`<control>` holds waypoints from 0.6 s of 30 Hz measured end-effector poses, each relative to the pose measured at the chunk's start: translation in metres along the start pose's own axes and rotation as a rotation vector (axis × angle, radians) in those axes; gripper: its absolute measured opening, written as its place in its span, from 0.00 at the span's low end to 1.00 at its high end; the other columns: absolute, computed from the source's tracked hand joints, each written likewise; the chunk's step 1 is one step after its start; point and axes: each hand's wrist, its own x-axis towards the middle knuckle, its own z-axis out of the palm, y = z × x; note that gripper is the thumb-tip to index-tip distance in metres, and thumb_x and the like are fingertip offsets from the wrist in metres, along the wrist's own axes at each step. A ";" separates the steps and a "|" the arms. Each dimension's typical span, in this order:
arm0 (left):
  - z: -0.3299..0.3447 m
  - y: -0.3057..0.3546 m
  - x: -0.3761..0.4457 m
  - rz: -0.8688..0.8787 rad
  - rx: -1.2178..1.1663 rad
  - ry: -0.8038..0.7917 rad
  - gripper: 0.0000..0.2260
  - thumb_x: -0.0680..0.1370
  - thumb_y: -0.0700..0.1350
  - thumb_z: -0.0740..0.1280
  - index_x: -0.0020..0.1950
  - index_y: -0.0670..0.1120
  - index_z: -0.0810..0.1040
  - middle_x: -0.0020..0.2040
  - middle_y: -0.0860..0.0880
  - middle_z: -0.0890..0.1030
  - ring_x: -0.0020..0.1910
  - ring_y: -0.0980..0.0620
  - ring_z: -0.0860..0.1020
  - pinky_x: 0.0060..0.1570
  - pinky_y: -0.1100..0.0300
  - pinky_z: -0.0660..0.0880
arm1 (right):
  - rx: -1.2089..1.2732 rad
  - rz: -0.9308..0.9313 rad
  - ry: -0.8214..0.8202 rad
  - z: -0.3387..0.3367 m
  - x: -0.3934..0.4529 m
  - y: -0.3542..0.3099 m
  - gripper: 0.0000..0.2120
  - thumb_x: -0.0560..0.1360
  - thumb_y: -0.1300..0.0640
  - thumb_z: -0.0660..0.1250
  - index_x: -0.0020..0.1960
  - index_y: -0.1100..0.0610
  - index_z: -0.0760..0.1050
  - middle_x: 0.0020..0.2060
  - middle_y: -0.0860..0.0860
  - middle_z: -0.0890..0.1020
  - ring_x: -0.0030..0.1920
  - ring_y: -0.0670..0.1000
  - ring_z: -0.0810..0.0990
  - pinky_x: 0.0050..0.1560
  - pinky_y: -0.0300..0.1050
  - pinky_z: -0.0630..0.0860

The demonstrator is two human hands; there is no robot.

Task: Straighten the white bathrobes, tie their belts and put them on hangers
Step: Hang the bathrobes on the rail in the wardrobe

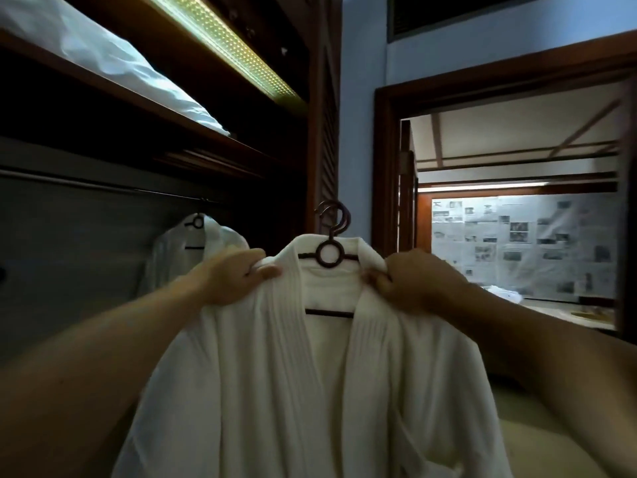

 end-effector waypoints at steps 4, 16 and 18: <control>-0.009 -0.077 -0.014 -0.063 0.099 0.017 0.29 0.75 0.74 0.51 0.35 0.49 0.68 0.31 0.53 0.75 0.32 0.53 0.75 0.36 0.52 0.72 | 0.038 -0.055 -0.014 0.031 0.063 -0.055 0.25 0.79 0.30 0.53 0.41 0.51 0.69 0.38 0.50 0.77 0.38 0.51 0.78 0.42 0.48 0.76; -0.005 -0.244 -0.030 -0.299 0.225 -0.016 0.36 0.66 0.83 0.41 0.40 0.59 0.77 0.41 0.55 0.82 0.43 0.51 0.80 0.47 0.53 0.76 | 0.168 -0.147 0.021 0.097 0.196 -0.169 0.25 0.78 0.33 0.58 0.52 0.54 0.79 0.48 0.57 0.81 0.45 0.60 0.80 0.42 0.48 0.72; -0.006 -0.265 -0.029 -0.350 0.278 -0.023 0.34 0.65 0.83 0.39 0.40 0.61 0.74 0.46 0.52 0.83 0.46 0.49 0.80 0.51 0.53 0.75 | 0.193 -0.170 0.046 0.101 0.214 -0.181 0.25 0.78 0.34 0.59 0.56 0.55 0.79 0.51 0.57 0.82 0.50 0.61 0.81 0.43 0.48 0.71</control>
